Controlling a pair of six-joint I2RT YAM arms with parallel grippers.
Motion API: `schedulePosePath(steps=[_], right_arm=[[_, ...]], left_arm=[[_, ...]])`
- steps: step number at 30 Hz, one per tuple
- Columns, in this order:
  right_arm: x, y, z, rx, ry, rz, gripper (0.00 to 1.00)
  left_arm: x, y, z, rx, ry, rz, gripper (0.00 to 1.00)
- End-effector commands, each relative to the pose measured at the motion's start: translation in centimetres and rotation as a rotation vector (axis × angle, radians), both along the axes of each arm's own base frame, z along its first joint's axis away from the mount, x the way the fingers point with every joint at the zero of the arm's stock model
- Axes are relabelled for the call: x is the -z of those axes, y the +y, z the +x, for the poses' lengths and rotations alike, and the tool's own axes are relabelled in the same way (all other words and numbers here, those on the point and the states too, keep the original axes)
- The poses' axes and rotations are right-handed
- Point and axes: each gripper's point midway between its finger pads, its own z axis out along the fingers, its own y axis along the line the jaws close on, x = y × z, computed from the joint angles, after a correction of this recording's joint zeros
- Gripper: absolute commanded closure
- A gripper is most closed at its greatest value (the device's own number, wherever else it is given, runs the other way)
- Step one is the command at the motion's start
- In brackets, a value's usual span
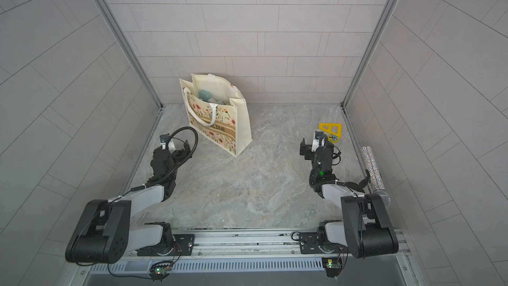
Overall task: Take out the pencil case from the canvas bag
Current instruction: Pick up the canvas bag from the center of the board.
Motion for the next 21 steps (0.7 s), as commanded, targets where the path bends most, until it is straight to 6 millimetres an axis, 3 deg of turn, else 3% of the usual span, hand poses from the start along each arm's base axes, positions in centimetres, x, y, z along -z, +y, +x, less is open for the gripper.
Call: schedulePosePath(steps=[1, 3, 5, 9, 12, 16, 19, 21], right_arm=[[-0.3, -0.2, 0.2, 0.049, 0.023, 0.181, 0.0], [0.2, -1.2, 0.2, 0.145, 0.084, 0.284, 0.0], [0.3, -1.0, 0.4, 0.164, 0.127, 0.355, 0.0], [-1.1, 3.3, 2.0, -0.049, 0.123, 0.46, 0.0], [-3.1, 9.3, 3.0, -0.268, 0.167, 0.44, 0.01], [-4.8, 18.3, 2.2, -0.482, 0.222, 0.29, 0.07], [-5.9, 23.9, 1.9, -0.617, 0.237, 0.198, 0.09], [-6.9, 26.6, 2.2, -0.68, 0.223, 0.181, 0.1]], left_arm=[[-0.4, 3.2, -1.6, -0.237, 0.046, -0.119, 0.0], [-0.5, 3.9, -2.1, -0.311, 0.079, -0.189, 0.0], [-0.4, 3.1, -1.7, -0.288, 0.09, -0.274, 0.0], [-0.6, 0.4, -1.2, -0.178, 0.1, -0.44, 0.0], [-1.1, -2.6, -1.3, -0.095, 0.171, -0.499, 0.0], [-2.0, -6.1, -2.1, -0.039, 0.273, -0.442, 0.0], [-2.4, -7.2, -2.5, -0.006, 0.272, -0.521, 0.0], [-2.8, -7.8, -2.5, 0.019, 0.251, -0.568, 0.0]])
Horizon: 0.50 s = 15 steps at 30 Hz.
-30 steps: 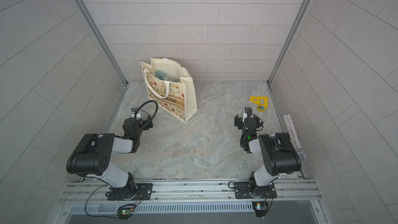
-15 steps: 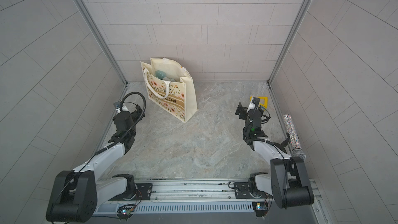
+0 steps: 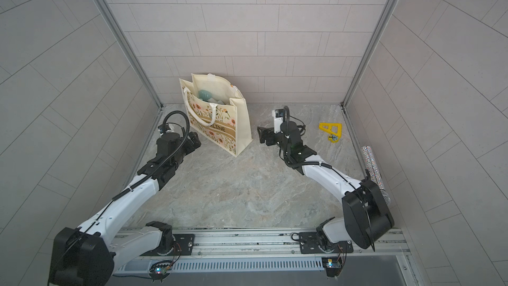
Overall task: Take out the pencil case from the canvas bag
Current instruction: Pick up the canvas bag from the center of the board.
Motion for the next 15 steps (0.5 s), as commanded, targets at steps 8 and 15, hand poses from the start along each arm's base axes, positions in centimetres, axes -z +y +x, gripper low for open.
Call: schedulePosePath(steps=[8, 15], right_arm=[[-2.9, 4.2, 5.3, -0.075, -0.038, -0.09, 0.21], [-3.7, 5.5, 8.4, -0.173, -0.036, -0.11, 0.24]], left_arm=[[0.4, -4.2, -0.9, 0.168, -0.032, -0.254, 0.0], [1.0, -4.8, -1.1, 0.194, 0.027, -0.26, 0.0]])
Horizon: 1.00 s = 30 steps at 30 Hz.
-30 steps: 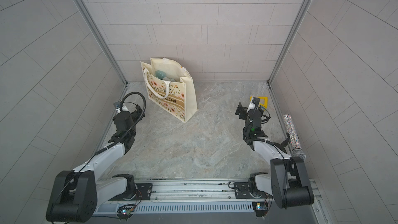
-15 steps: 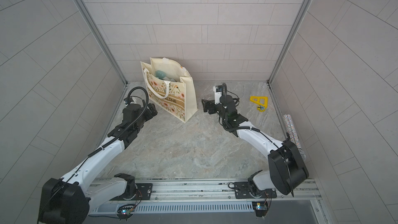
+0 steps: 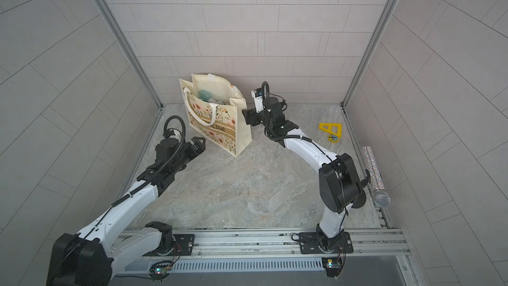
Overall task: Take out the pencil case from the canvas bag
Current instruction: Pick up the canvas bag from the center of the board.
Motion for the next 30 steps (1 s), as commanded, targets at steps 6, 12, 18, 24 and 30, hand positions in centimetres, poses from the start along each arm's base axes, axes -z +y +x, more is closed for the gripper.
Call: schedulePosePath(steps=[6, 12, 18, 24, 30], right_arm=[[0.1, 4.5, 0.9, -0.262, 0.048, 0.033, 0.44], [-2.0, 4.5, 0.3, -0.247, 0.015, 0.045, 0.9], [-3.1, 5.6, -3.3, -0.167, -0.029, -0.033, 1.0], [-4.0, 7.9, -8.3, -0.084, -0.079, -0.088, 1.0], [-4.0, 11.1, -11.9, -0.114, -0.11, -0.152, 1.0]], left_arm=[[-0.8, -0.1, -0.4, 0.012, 0.041, 0.005, 0.0], [-2.2, 2.3, -1.3, -0.062, 0.08, 0.033, 0.0], [-7.1, 6.9, -1.8, -0.17, 0.054, 0.042, 0.01], [-12.8, 6.9, -0.7, -0.137, 0.027, 0.07, 0.0], [-14.8, 6.9, 1.2, -0.101, 0.093, 0.138, 0.06]])
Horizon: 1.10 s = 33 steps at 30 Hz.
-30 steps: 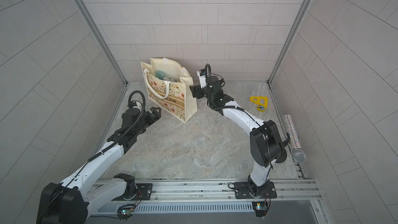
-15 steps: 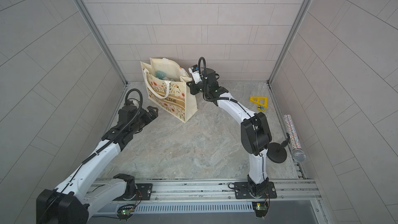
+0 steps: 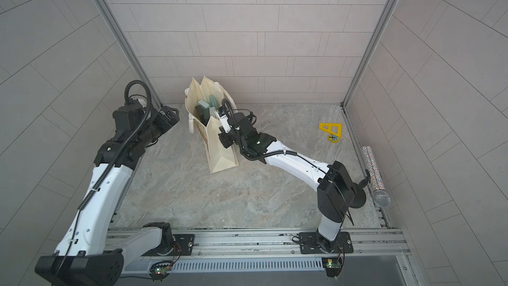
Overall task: Take out the pencil case from the canvas bag
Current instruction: Pick up the canvas bag from the center of the board.
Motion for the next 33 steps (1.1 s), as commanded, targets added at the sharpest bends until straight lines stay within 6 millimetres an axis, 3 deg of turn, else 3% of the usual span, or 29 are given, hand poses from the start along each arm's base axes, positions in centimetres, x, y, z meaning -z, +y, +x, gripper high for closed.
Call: schedulePosePath(steps=[1, 6, 13, 17, 21, 24, 30, 33], right_arm=[[-4.1, -0.9, -0.3, 0.068, -0.108, 0.021, 1.0], [-4.3, 0.1, -1.4, 0.034, -0.11, 0.028, 1.0], [-4.4, 1.9, -3.4, -0.036, -0.118, 0.023, 1.0], [-4.2, 2.6, -4.2, -0.058, -0.118, 0.014, 1.0], [-4.1, 2.7, -4.5, -0.062, -0.12, 0.007, 1.0], [-4.2, 2.9, -4.7, -0.07, -0.121, 0.008, 1.0], [-4.1, 2.8, -4.8, -0.069, -0.118, -0.001, 1.0], [-4.1, 2.8, -4.9, -0.069, -0.118, 0.0, 1.0]], left_arm=[[2.0, 0.0, 0.0, 0.043, 0.153, 0.069, 0.07], [4.2, -0.5, 1.9, 0.11, 0.282, 0.106, 0.19], [4.0, -1.3, 3.7, 0.159, 0.268, 0.094, 0.19], [3.2, -1.1, 3.5, 0.151, 0.257, 0.107, 0.19], [0.9, 0.2, 2.5, 0.078, 0.191, 0.149, 0.2], [0.0, -0.6, 3.0, 0.119, 0.154, 0.127, 0.17], [2.4, -1.9, 4.7, 0.198, 0.235, 0.101, 0.14], [3.6, -1.9, 5.4, 0.208, 0.273, 0.111, 0.21]])
